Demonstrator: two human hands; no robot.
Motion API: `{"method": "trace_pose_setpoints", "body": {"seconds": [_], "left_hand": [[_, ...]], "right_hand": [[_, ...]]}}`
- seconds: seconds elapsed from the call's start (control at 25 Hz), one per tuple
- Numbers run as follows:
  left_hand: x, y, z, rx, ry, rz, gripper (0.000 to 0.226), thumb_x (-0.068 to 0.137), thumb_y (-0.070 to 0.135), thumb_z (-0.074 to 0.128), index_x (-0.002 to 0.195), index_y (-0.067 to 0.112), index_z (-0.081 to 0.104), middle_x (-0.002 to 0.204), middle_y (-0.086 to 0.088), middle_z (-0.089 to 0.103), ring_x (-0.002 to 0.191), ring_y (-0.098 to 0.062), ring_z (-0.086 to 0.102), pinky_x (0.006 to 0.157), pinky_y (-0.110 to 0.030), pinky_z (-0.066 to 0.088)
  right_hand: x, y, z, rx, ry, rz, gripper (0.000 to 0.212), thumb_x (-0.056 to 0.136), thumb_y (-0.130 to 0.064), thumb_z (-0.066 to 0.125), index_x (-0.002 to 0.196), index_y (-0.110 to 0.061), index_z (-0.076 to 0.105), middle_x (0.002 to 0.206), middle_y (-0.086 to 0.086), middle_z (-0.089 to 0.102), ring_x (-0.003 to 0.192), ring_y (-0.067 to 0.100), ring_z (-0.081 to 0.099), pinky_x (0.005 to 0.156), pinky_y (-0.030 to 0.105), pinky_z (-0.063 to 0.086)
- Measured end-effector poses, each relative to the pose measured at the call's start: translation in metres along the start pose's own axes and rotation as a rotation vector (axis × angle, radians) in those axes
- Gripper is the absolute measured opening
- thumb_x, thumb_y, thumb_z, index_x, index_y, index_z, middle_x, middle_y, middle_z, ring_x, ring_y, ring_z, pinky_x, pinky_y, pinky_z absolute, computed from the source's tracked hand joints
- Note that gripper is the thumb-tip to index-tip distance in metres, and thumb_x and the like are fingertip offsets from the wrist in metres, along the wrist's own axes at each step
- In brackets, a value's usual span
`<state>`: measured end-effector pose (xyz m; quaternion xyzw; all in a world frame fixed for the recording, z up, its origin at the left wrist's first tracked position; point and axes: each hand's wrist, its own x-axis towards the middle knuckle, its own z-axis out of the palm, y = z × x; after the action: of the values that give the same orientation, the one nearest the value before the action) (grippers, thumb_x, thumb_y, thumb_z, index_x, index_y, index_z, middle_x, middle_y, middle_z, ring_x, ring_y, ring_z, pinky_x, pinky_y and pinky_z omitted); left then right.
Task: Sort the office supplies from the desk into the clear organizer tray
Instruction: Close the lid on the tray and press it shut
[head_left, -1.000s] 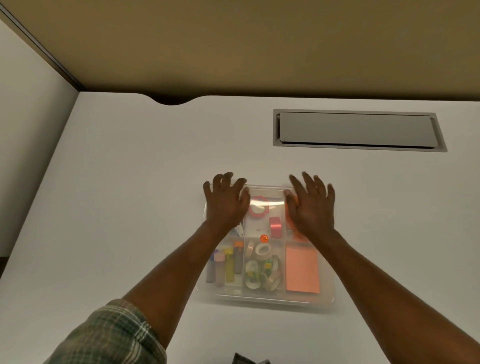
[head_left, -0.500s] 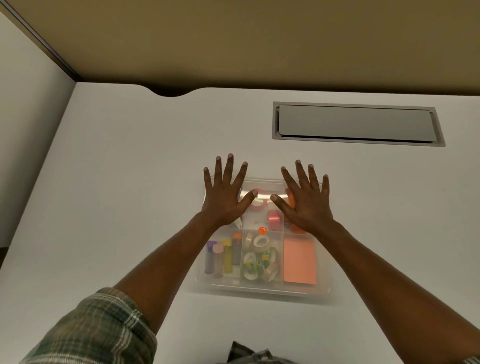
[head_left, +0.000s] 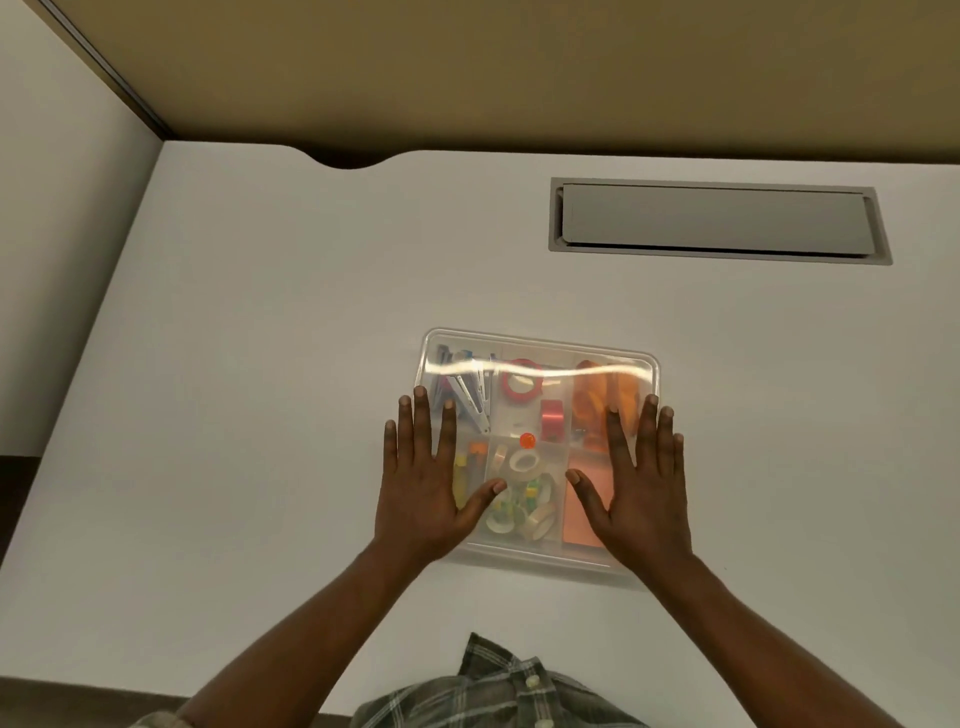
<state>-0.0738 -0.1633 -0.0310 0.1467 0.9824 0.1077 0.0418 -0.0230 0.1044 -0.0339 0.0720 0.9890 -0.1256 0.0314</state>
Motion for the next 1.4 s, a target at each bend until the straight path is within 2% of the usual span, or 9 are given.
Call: {"method": "trace_pose_setpoints", "body": {"seconds": [0.16, 0.32, 0.44, 0.56, 0.84, 1.0, 1.12, 1.28, 1.4], "left_hand": [[-0.001, 0.000, 0.004, -0.015, 0.009, -0.004, 0.105, 0.083, 0.079, 0.041, 0.157, 0.012, 0.009, 0.165, -0.017, -0.006, 0.152, -0.035, -0.004, 0.122, -0.055, 0.011], [0.004, 0.003, -0.001, 0.019, -0.015, -0.001, 0.106, 0.083, 0.080, 0.041, 0.157, 0.011, 0.010, 0.164, -0.018, -0.007, 0.152, -0.036, -0.005, 0.121, -0.057, 0.009], [-0.003, 0.017, -0.003, 0.006, -0.016, -0.010, 0.096, 0.088, 0.071, 0.039, 0.157, 0.010, 0.011, 0.164, -0.020, -0.005, 0.151, -0.040, -0.003, 0.119, -0.062, 0.008], [-0.019, 0.046, 0.010, -0.015, -0.020, -0.004, 0.086, 0.092, 0.061, 0.035, 0.157, 0.010, 0.012, 0.164, -0.021, -0.002, 0.151, -0.041, -0.002, 0.117, -0.064, 0.011], [-0.022, 0.052, 0.016, 0.002, -0.049, -0.025, 0.088, 0.090, 0.065, 0.037, 0.157, 0.014, 0.011, 0.165, -0.017, 0.000, 0.152, -0.039, 0.000, 0.120, -0.061, 0.007], [-0.014, 0.014, 0.007, -0.033, -0.029, 0.055, 0.088, 0.089, 0.069, 0.039, 0.158, 0.020, 0.014, 0.166, -0.010, 0.003, 0.153, -0.031, 0.003, 0.119, -0.058, 0.012], [-0.011, -0.025, -0.001, -0.090, -0.002, 0.089, 0.090, 0.089, 0.067, 0.044, 0.158, 0.017, 0.013, 0.166, -0.010, 0.001, 0.153, -0.032, 0.002, 0.120, -0.057, 0.012], [-0.009, -0.028, 0.004, -0.238, -0.013, 0.095, 0.089, 0.090, 0.064, 0.046, 0.158, 0.017, 0.011, 0.167, -0.007, 0.000, 0.153, -0.028, 0.003, 0.121, -0.054, 0.018], [-0.008, -0.029, 0.005, -0.252, -0.010, 0.095, 0.091, 0.089, 0.065, 0.047, 0.158, 0.019, 0.010, 0.167, -0.005, 0.000, 0.153, -0.025, 0.005, 0.120, -0.053, 0.020]], "right_hand": [[0.000, -0.001, 0.004, -0.018, -0.003, 0.012, 0.088, 0.091, -0.071, 0.033, 0.159, -0.023, 0.006, 0.166, 0.014, -0.009, 0.153, 0.034, -0.008, 0.122, 0.056, 0.016], [0.001, -0.004, -0.003, -0.066, -0.037, 0.015, 0.088, 0.092, -0.073, 0.029, 0.159, -0.022, 0.003, 0.166, 0.014, -0.010, 0.153, 0.035, -0.009, 0.121, 0.060, 0.013], [-0.004, -0.016, -0.007, -0.080, -0.037, 0.026, 0.087, 0.092, -0.072, 0.027, 0.159, -0.021, 0.003, 0.166, 0.016, -0.009, 0.153, 0.038, -0.007, 0.119, 0.064, 0.010], [-0.022, -0.044, 0.007, -0.042, -0.040, -0.053, 0.087, 0.093, -0.068, 0.034, 0.159, -0.020, 0.006, 0.166, 0.017, -0.006, 0.153, 0.040, -0.005, 0.119, 0.065, 0.009], [-0.027, -0.052, 0.014, -0.023, -0.056, -0.048, 0.087, 0.092, -0.068, 0.036, 0.159, -0.022, 0.007, 0.167, 0.016, -0.004, 0.153, 0.038, -0.004, 0.120, 0.062, 0.007], [-0.021, -0.026, 0.008, -0.010, -0.020, -0.055, 0.086, 0.091, -0.071, 0.037, 0.159, -0.025, 0.010, 0.168, 0.009, -0.003, 0.154, 0.031, -0.002, 0.120, 0.059, 0.010], [-0.017, -0.003, 0.005, -0.017, -0.017, -0.007, 0.089, 0.090, -0.072, 0.036, 0.159, -0.023, 0.008, 0.167, 0.011, -0.005, 0.154, 0.033, -0.004, 0.121, 0.060, 0.012], [-0.017, -0.001, 0.009, 0.042, -0.010, -0.024, 0.092, 0.088, -0.072, 0.041, 0.159, -0.022, 0.009, 0.167, 0.011, -0.004, 0.154, 0.033, -0.003, 0.122, 0.056, 0.016], [-0.016, -0.002, 0.005, 0.077, 0.000, -0.023, 0.092, 0.088, -0.073, 0.041, 0.159, -0.022, 0.010, 0.168, 0.009, -0.003, 0.154, 0.032, -0.003, 0.121, 0.054, 0.018]]}}
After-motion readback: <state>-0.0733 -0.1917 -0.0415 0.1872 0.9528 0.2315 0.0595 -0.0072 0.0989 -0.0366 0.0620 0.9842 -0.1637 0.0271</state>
